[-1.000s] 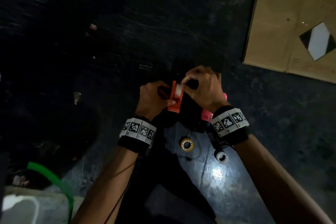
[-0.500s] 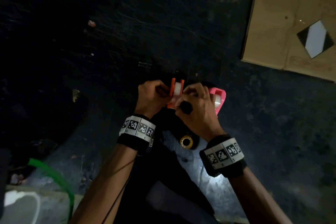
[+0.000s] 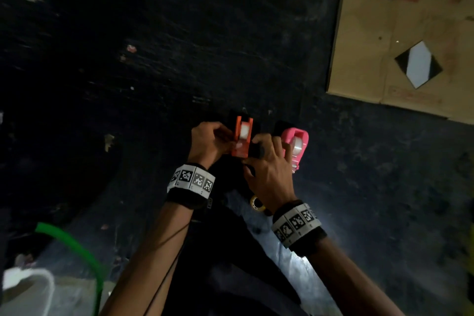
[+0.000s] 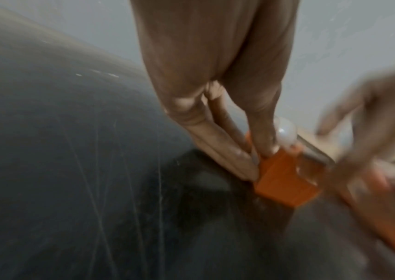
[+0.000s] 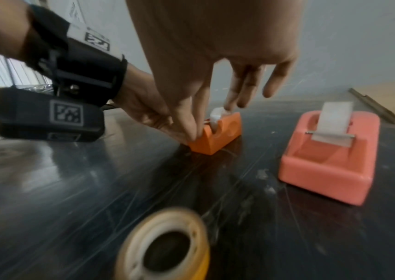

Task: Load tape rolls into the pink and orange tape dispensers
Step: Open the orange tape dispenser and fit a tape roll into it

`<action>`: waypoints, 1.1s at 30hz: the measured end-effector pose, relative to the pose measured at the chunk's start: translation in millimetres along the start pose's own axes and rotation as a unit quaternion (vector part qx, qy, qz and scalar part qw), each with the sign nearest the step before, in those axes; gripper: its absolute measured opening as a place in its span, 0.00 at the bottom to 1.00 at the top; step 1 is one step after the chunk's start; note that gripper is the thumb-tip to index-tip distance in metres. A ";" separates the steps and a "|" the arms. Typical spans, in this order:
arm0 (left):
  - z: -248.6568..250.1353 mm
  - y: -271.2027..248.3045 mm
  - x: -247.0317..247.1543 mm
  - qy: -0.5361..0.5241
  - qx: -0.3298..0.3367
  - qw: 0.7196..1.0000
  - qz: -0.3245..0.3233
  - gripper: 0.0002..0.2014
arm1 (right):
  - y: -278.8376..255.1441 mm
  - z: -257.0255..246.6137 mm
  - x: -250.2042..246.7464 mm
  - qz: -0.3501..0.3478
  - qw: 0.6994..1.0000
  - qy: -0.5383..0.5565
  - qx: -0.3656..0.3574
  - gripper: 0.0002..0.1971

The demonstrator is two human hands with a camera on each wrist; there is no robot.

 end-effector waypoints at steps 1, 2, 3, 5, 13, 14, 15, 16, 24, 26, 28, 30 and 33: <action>-0.8 -1.4 -1.3 -0.002 0.003 1.000 -0.005 0.16 | -3.9 0.3 -0.1 -0.014 1.000 -0.006 0.013 0.06; -1.8 -3.2 -2.6 0.000 0.007 1.000 -0.012 0.16 | -8.5 1.9 -1.5 -0.023 0.999 -0.006 0.029 0.05; -2.2 -5.8 -4.0 0.005 0.012 1.000 -0.018 0.16 | -13.7 4.2 -4.4 -0.026 0.999 -0.001 0.048 0.04; -0.5 -12.2 -7.1 0.025 0.021 0.999 -0.021 0.16 | -23.6 10.2 -14.4 -0.014 0.997 0.004 0.079 0.04; 31.4 -30.1 1.4 0.121 0.050 0.989 0.066 0.26 | -22.1 53.2 -48.0 0.058 0.971 -0.017 0.232 0.31; 36.3 -31.4 7.7 0.143 0.054 0.986 0.069 0.30 | -18.9 56.9 -47.1 0.054 0.966 -0.003 0.251 0.35; 40.7 -32.2 15.0 0.167 0.053 0.982 0.070 0.33 | -15.7 59.7 -44.1 0.045 0.962 0.017 0.269 0.37; 43.7 -32.5 22.5 0.189 0.052 0.978 0.072 0.37 | -12.4 61.7 -40.2 0.032 0.957 0.038 0.284 0.40; 40.6 -19.5 42.7 0.195 0.037 0.975 0.102 0.37 | 3.7 73.3 -17.3 -0.018 0.946 0.108 0.305 0.39; 43.7 -10.7 37.8 0.184 0.039 0.975 0.114 0.37 | 12.7 75.6 -22.7 -0.012 0.949 0.111 0.295 0.39; 52.4 2.7 28.7 0.178 0.048 0.974 0.128 0.38 | 31.8 76.1 -33.6 0.000 0.956 0.109 0.273 0.38; 66.9 20.7 17.1 0.183 0.063 0.970 0.150 0.38 | 60.4 79.2 -47.8 0.020 0.960 0.109 0.259 0.37; 93.3 55.5 -1.2 0.191 0.065 0.963 0.177 0.38 | 113.6 85.9 -68.6 0.042 0.966 0.100 0.236 0.37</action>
Point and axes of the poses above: each hand's wrist, its own y-axis towards the middle knuckle, its own x-axis out of the palm, z = x × y, the point moved 3 cm from there along y, towards the middle knuckle, and after that the axes turned 2 degrees about y, right-handed, at the moved point
